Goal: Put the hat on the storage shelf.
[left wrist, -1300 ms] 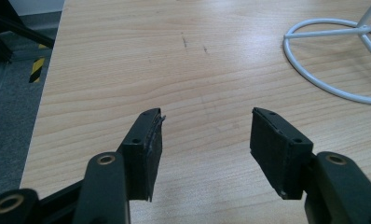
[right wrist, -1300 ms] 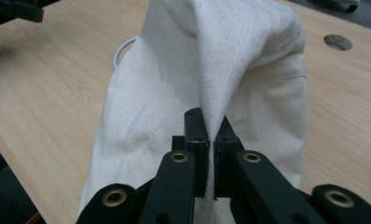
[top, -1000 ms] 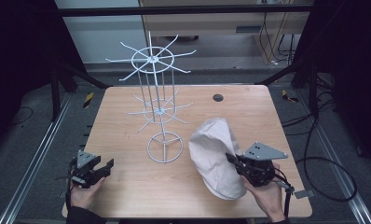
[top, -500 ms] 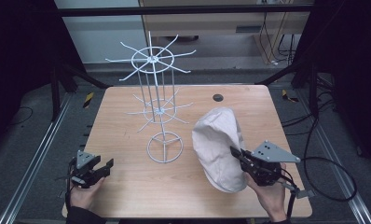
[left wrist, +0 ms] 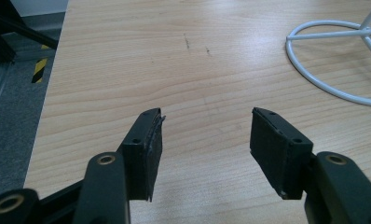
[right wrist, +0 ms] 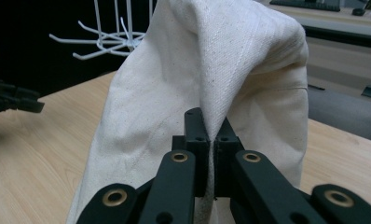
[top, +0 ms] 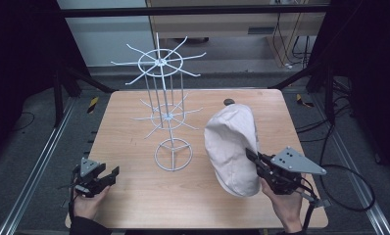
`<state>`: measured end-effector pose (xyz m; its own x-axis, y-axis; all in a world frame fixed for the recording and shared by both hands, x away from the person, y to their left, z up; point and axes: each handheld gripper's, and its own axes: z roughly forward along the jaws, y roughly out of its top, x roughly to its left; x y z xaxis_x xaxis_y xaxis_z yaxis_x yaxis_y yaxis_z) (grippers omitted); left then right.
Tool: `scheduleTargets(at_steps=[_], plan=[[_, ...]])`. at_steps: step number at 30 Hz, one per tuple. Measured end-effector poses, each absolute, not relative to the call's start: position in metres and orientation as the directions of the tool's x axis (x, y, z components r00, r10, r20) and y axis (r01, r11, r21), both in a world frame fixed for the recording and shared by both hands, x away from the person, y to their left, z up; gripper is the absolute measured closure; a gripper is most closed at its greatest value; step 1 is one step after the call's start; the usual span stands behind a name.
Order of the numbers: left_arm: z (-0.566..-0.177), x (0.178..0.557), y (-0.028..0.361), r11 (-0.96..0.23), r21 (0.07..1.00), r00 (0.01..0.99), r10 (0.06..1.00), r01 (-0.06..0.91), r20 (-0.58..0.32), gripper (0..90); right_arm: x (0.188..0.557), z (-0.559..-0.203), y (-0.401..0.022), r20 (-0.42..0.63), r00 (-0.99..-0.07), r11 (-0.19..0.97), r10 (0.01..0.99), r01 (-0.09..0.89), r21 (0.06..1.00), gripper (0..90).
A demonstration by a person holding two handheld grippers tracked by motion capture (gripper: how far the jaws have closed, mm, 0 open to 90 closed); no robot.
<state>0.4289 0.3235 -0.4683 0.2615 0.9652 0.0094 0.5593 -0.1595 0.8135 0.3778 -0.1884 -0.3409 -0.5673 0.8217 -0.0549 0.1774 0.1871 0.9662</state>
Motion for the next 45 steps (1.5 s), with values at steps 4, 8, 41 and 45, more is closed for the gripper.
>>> scheduleTargets(at_steps=[4,8,41,45], plan=[[-0.468,0.429,0.323,-0.162,0.814,0.263,0.965,0.558,0.011,43.7,0.374,-0.334,-0.188,-0.068,-0.559,0.181,0.826,0.149,0.972,88.8],[-0.469,0.429,0.323,-0.159,0.813,0.260,0.965,0.560,0.009,43.7,0.373,-0.327,-0.189,-0.070,-0.558,0.169,0.827,0.129,0.977,88.8],[-0.470,0.430,0.325,-0.154,0.812,0.256,0.967,0.563,0.006,44.0,0.381,-0.277,-0.190,-0.067,-0.532,0.070,0.844,-0.015,0.997,88.9],[-0.469,0.429,0.325,-0.152,0.813,0.253,0.967,0.562,0.006,44.0,0.381,-0.271,-0.189,-0.064,-0.536,0.053,0.842,-0.037,0.998,88.9]])
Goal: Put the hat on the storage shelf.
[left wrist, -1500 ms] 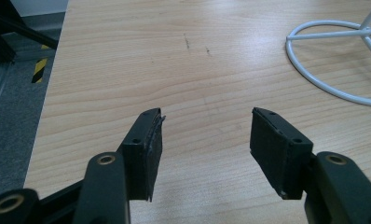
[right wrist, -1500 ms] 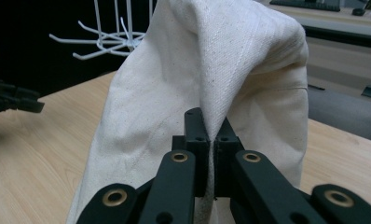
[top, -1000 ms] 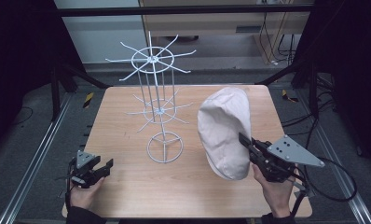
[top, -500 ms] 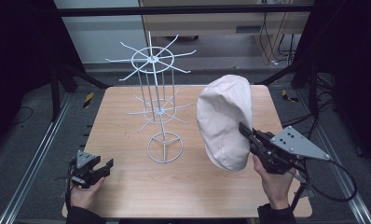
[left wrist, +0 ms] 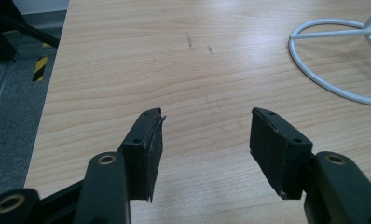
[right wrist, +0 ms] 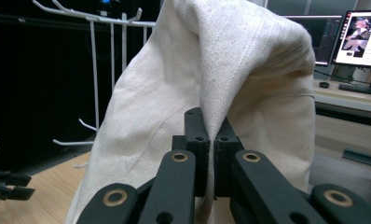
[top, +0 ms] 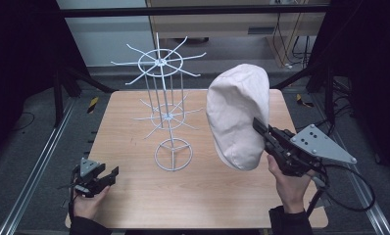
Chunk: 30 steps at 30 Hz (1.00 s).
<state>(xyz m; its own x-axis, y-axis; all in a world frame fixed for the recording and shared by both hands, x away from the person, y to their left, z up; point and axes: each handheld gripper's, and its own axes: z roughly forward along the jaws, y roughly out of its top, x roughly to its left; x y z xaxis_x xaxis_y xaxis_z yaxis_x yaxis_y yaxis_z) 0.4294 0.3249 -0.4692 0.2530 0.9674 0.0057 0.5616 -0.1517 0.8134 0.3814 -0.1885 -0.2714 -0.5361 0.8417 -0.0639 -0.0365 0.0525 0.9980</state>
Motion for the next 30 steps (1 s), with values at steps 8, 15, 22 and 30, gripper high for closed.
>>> scheduleTargets(at_steps=[8,15,22,30], plan=[[-0.470,0.430,0.325,-0.156,0.811,0.254,0.967,0.564,0.010,44.1,0.382,-0.262,-0.184,-0.083,-0.534,0.053,0.842,-0.071,0.996,88.9],[-0.470,0.430,0.324,-0.157,0.810,0.255,0.967,0.566,0.009,44.2,0.383,-0.249,-0.180,-0.085,-0.542,0.033,0.836,-0.104,0.994,88.9],[-0.470,0.430,0.324,-0.159,0.811,0.258,0.966,0.563,0.011,44.2,0.382,-0.233,-0.171,-0.098,-0.552,0.014,0.828,-0.155,0.988,88.9],[-0.469,0.429,0.324,-0.158,0.813,0.257,0.966,0.560,0.011,44.1,0.388,-0.217,-0.158,-0.119,-0.568,0.013,0.814,-0.187,0.982,88.9]])
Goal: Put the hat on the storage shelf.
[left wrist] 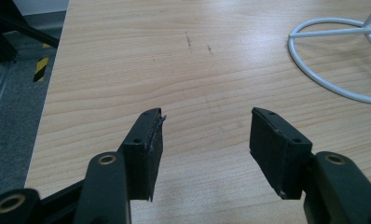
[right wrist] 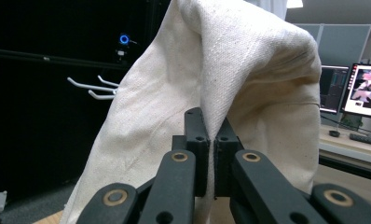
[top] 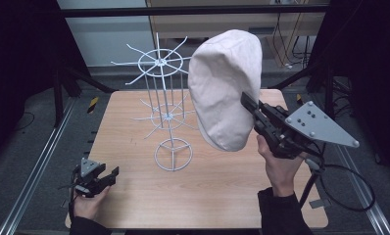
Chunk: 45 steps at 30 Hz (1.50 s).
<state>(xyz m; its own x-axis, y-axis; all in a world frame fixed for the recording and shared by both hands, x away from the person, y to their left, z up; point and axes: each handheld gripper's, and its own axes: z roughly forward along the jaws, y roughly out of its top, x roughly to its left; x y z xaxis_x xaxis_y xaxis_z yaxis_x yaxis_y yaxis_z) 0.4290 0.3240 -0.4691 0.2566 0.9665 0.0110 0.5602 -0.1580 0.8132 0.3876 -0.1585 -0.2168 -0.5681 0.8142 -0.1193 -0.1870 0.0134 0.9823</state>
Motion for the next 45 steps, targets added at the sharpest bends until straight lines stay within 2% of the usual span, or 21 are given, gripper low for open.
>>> scheduleTargets(at_steps=[16,29,45], plan=[[-0.469,0.429,0.324,-0.161,0.811,0.255,0.967,0.562,0.015,44.1,0.407,-0.223,-0.120,-0.151,-0.625,0.061,0.766,-0.163,0.985,88.9],[-0.469,0.430,0.324,-0.161,0.811,0.255,0.967,0.563,0.015,44.1,0.416,-0.245,-0.117,-0.147,-0.643,0.096,0.751,-0.114,0.989,88.9],[-0.470,0.430,0.323,-0.165,0.809,0.257,0.966,0.564,0.018,44.0,0.417,-0.252,-0.120,-0.130,-0.675,0.126,0.727,-0.054,0.991,87.9]])
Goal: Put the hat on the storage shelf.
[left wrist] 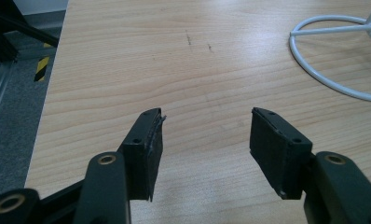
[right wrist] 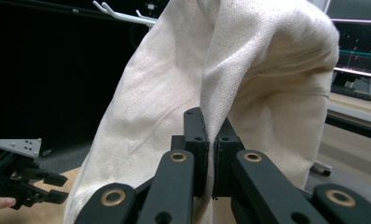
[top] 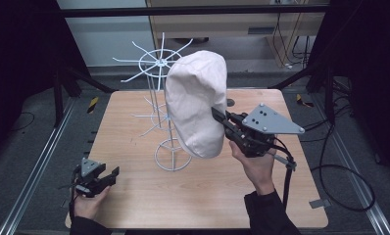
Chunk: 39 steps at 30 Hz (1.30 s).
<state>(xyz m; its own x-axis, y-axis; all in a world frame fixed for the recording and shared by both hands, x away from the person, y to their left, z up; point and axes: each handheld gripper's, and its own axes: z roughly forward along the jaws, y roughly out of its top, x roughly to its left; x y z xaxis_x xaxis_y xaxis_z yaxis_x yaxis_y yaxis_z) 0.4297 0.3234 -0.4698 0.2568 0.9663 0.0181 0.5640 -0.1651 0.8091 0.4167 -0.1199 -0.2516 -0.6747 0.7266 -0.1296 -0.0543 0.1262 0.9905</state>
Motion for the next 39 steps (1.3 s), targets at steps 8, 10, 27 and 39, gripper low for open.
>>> scheduleTargets(at_steps=[8,10,27,39], plan=[[-0.470,0.430,0.324,-0.164,0.809,0.257,0.966,0.564,0.017,44.1,0.421,-0.257,-0.115,-0.138,-0.672,0.162,0.727,-0.027,0.986,85.1],[-0.470,0.430,0.323,-0.165,0.808,0.257,0.966,0.565,0.018,44.0,0.423,-0.259,-0.114,-0.134,-0.671,0.164,0.729,-0.019,0.986,85.0],[-0.470,0.430,0.323,-0.166,0.805,0.258,0.966,0.570,0.017,44.0,0.437,-0.274,-0.106,-0.089,-0.681,0.189,0.727,0.074,0.979,82.6],[-0.470,0.430,0.323,-0.167,0.805,0.259,0.966,0.569,0.018,43.9,0.440,-0.280,-0.107,-0.087,-0.673,0.196,0.735,0.087,0.977,71.9]])
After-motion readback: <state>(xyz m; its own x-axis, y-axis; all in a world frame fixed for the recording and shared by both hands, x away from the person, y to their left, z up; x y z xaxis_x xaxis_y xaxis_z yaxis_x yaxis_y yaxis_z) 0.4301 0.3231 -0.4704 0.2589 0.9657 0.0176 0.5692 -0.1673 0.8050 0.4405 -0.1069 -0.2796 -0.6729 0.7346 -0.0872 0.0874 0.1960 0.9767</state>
